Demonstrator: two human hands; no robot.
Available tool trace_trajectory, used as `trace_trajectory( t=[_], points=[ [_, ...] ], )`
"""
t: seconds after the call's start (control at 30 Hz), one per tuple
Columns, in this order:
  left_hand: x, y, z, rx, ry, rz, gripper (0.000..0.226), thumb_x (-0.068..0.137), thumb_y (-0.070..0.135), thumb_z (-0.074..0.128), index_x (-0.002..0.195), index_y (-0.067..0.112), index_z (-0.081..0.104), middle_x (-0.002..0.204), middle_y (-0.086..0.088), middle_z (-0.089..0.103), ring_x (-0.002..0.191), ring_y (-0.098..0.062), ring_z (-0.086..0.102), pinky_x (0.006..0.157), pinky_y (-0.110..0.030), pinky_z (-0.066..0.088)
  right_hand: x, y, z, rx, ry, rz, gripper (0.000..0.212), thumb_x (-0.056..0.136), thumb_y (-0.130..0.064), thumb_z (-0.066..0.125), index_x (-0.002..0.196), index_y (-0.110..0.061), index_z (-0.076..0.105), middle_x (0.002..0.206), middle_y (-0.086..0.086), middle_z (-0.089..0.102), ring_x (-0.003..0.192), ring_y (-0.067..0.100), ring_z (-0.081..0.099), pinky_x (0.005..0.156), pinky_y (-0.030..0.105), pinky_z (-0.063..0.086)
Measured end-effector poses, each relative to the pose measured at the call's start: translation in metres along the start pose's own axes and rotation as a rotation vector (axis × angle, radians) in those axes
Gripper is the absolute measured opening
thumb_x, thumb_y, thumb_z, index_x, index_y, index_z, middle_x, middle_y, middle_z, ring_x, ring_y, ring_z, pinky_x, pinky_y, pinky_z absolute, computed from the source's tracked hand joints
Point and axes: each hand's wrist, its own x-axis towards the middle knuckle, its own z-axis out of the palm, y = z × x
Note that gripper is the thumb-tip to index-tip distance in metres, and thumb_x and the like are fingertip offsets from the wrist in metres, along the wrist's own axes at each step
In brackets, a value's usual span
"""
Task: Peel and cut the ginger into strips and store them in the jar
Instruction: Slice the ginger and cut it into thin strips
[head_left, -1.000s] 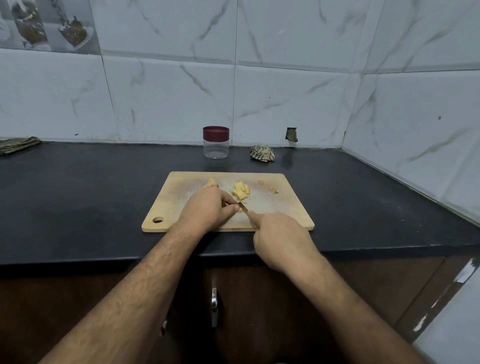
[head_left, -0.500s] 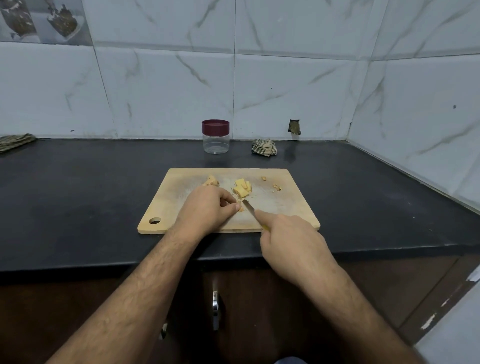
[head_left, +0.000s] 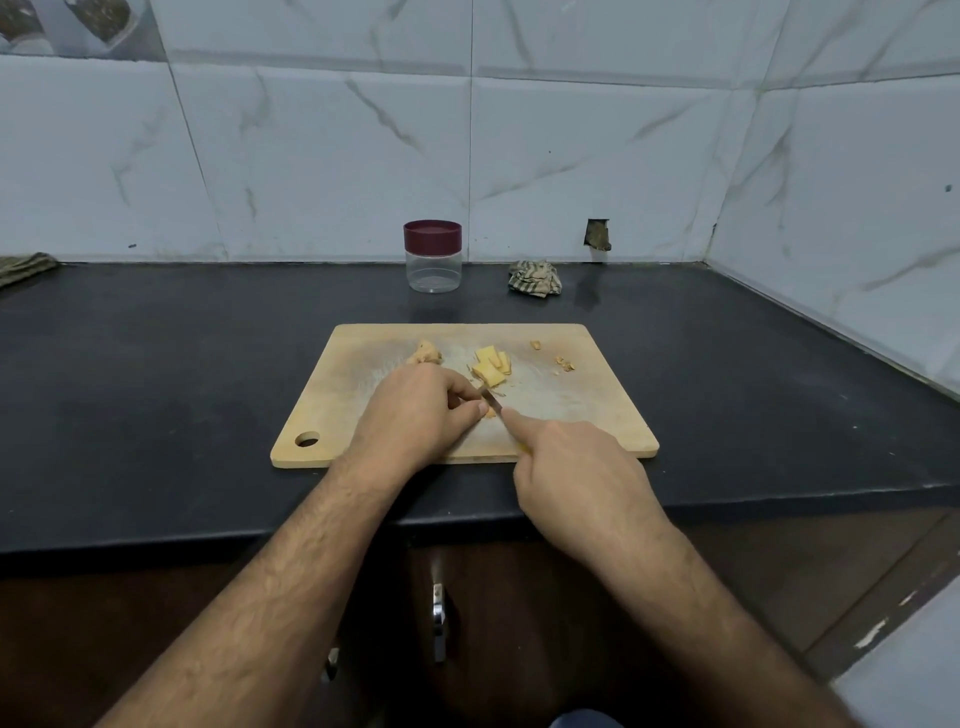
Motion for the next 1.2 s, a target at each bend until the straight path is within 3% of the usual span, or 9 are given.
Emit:
trace_trajectory(
  t=[0.17,0.37,0.5,0.6,0.7,0.87,1.2],
  points=[
    [0.001,0.000,0.002,-0.007,-0.010,-0.009,0.020,0.086,0.040,0.068,0.101,0.029,0.077,0.079,0.010,0.065,0.078,-0.010,0.054,0.066,-0.024,0.038,0.007,-0.004,-0.002,0.003,0.003,-0.015,0.053,0.096,-0.011,0.042,0.144,-0.035,0.041,0.118,0.004,0.060,0.100,0.022,0.053,0.071,0.033,0.044],
    [0.000,0.000,0.002,-0.020,-0.032,-0.038,0.021,0.087,0.041,0.068,0.101,0.029,0.077,0.069,0.014,0.056,0.075,-0.010,0.053,0.066,-0.025,0.038,-0.006,0.003,-0.007,-0.033,-0.019,-0.026,0.060,0.097,-0.012,0.041,0.149,-0.039,0.033,0.121,0.004,0.060,0.107,0.024,0.056,0.078,0.036,0.051],
    [-0.001,0.003,-0.001,-0.001,-0.041,-0.027,0.022,0.089,0.040,0.067,0.104,0.029,0.077,0.076,0.012,0.062,0.079,-0.011,0.055,0.071,-0.026,0.043,-0.020,0.011,-0.012,-0.046,-0.042,-0.006,0.061,0.099,-0.013,0.041,0.150,-0.042,0.028,0.117,0.001,0.059,0.102,0.021,0.057,0.075,0.035,0.052],
    [-0.002,0.004,-0.001,-0.004,-0.041,-0.034,0.022,0.090,0.040,0.066,0.105,0.028,0.077,0.095,0.010,0.074,0.090,-0.012,0.062,0.078,-0.027,0.048,-0.026,0.012,-0.011,-0.007,0.016,-0.004,0.054,0.100,-0.016,0.038,0.148,-0.041,0.033,0.110,-0.001,0.061,0.095,0.019,0.058,0.072,0.034,0.051],
    [-0.002,0.005,0.000,-0.003,-0.037,-0.039,0.021,0.090,0.038,0.066,0.104,0.029,0.078,0.105,0.010,0.074,0.097,-0.012,0.063,0.083,-0.029,0.051,-0.024,0.010,-0.010,0.028,0.057,0.000,0.051,0.100,-0.016,0.038,0.146,-0.040,0.037,0.105,-0.002,0.062,0.090,0.016,0.059,0.070,0.033,0.053],
    [-0.004,0.004,-0.001,-0.012,-0.037,-0.038,0.019,0.089,0.037,0.066,0.102,0.030,0.078,0.095,0.009,0.076,0.088,-0.013,0.063,0.071,-0.024,0.043,-0.015,0.005,-0.009,0.050,0.061,0.003,0.052,0.098,-0.015,0.039,0.144,-0.040,0.040,0.112,0.000,0.062,0.096,0.019,0.058,0.070,0.032,0.050],
    [-0.003,0.003,-0.001,-0.013,-0.044,-0.023,0.019,0.090,0.037,0.065,0.103,0.031,0.078,0.091,0.007,0.076,0.081,-0.013,0.061,0.069,-0.027,0.045,-0.005,-0.001,-0.004,0.035,0.040,-0.001,0.054,0.097,-0.014,0.042,0.145,-0.039,0.039,0.118,0.002,0.060,0.104,0.021,0.056,0.079,0.035,0.052]
  ],
)
